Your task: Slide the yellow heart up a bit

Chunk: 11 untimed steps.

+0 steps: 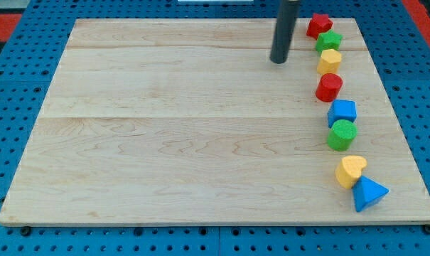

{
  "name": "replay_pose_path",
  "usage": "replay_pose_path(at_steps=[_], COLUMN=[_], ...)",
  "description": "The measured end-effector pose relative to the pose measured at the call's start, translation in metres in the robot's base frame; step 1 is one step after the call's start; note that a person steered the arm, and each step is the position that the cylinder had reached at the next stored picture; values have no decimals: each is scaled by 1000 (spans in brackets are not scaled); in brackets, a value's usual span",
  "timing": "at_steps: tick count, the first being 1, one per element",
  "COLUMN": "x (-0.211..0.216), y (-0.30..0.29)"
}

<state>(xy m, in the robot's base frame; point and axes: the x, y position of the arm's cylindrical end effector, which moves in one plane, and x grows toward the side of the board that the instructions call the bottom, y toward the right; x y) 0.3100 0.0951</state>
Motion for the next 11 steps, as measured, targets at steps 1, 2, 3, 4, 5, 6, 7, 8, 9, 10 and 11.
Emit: replay_pose_path(at_steps=[1,2,3,4,5,6,7,8,9,10,11], x=[2,31,80,156,227,264,295,308,308,308,308], y=[-54,-106,-141,-135,-119,-109,-58,-34,27,81,82])
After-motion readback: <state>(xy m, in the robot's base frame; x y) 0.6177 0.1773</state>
